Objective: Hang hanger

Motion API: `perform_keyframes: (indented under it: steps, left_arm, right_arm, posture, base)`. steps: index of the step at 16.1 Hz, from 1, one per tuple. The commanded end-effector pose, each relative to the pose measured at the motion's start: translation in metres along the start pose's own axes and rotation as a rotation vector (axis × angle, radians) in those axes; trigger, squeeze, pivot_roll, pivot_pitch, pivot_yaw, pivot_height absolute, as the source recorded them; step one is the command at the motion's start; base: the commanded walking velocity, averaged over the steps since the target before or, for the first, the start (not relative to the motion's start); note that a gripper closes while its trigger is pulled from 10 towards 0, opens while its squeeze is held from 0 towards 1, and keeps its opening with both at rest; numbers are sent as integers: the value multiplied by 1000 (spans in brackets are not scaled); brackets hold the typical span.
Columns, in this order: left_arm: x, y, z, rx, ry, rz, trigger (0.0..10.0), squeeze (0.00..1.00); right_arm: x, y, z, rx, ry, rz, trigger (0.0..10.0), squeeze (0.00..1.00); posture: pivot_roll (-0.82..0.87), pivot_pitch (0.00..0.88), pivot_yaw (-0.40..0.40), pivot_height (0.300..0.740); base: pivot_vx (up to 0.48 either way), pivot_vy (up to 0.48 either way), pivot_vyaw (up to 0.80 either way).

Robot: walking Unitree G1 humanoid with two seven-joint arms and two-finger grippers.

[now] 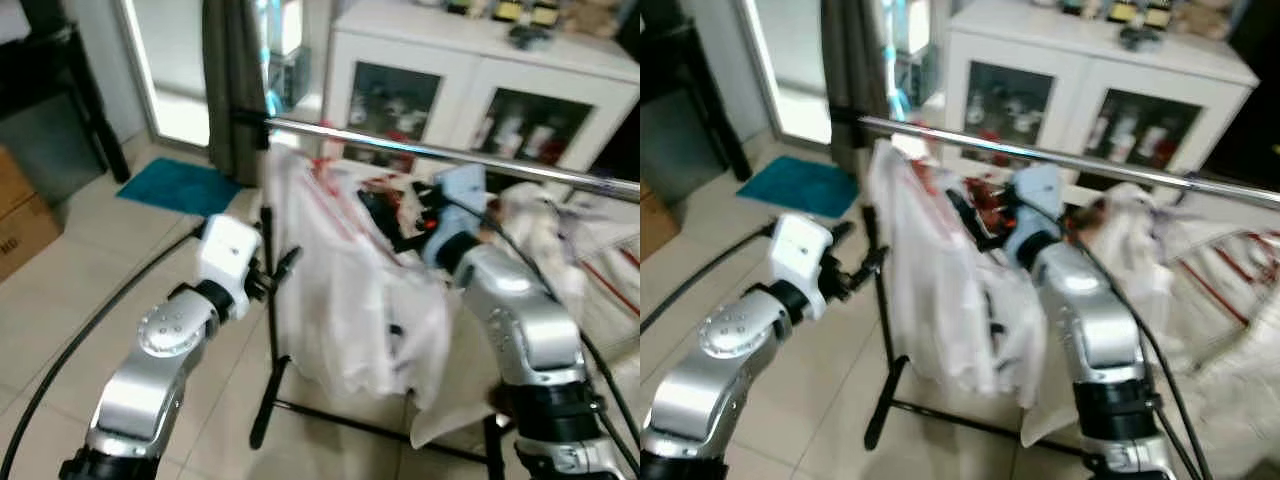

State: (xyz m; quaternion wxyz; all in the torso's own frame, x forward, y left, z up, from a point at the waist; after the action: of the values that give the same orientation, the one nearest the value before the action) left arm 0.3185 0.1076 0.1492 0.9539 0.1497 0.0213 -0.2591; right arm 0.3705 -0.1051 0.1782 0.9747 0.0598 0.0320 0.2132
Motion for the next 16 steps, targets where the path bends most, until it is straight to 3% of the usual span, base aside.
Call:
perform_keyframes:
  steps: [1,3,4,7,8,9,11,16]
  left_arm:
    - [-5,0,-1,9,1,-19,10000,0]
    - [-11,-8,-5,-11,21,-96,10000,0]
    - [-17,-18,-6,-18,30,-184,10000,0]
    - [-22,-25,-6,-16,33,-249,10000,0]
    - [-24,-24,-3,-12,25,-254,10000,0]
    - [-24,-23,-2,-12,22,-252,10000,0]
    - [-25,-22,-2,-8,29,-262,10000,0]
    - [-26,-25,-1,-6,23,-283,10000,0]
  right_arm:
    - [4,4,5,-2,-3,11,10000,1000]
    - [10,1,-1,-19,58,-13,10000,1000]
    - [18,-11,-8,-58,113,-71,10000,1000]
    - [28,-24,-11,-85,149,-118,10000,1000]
    - [36,-33,-12,-75,159,-146,10000,933]
    - [42,-38,-12,-70,164,-154,10000,0]
    - [55,-50,-13,-76,176,-187,10000,0]
    - [68,-51,-24,-15,207,-149,10000,0]
  posture:
    - [-72,0,-45,740]
    - [-54,0,-52,740]
    - [-48,0,-57,740]
    - [-43,0,-61,740]
    - [-36,0,-65,740]
    - [-33,0,-65,740]
    - [-28,0,-66,740]
    - [-21,0,-62,740]
  base:
    - [0,0,0]
    - [0,0,0]
    - [0,0,0]
    - [0,0,0]
    - [0,0,0]
    - [0,0,0]
    - [0,0,0]
    - [0,0,0]
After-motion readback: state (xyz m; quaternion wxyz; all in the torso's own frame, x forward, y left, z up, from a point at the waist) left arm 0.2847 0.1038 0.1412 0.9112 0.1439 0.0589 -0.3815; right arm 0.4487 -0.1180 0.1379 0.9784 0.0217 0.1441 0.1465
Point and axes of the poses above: a point about 5 cm out from each wrist's last joint towards the gripper, its own x axis pointing out of the wrist towards the gripper, its own z axis along the axis of the wrist's last joint, y = z × x, the point moved 6 cm from there along x, pointing out of the wrist towards the gripper, and after that the axes turned 5 degrees about x, right-handed, at the moved point
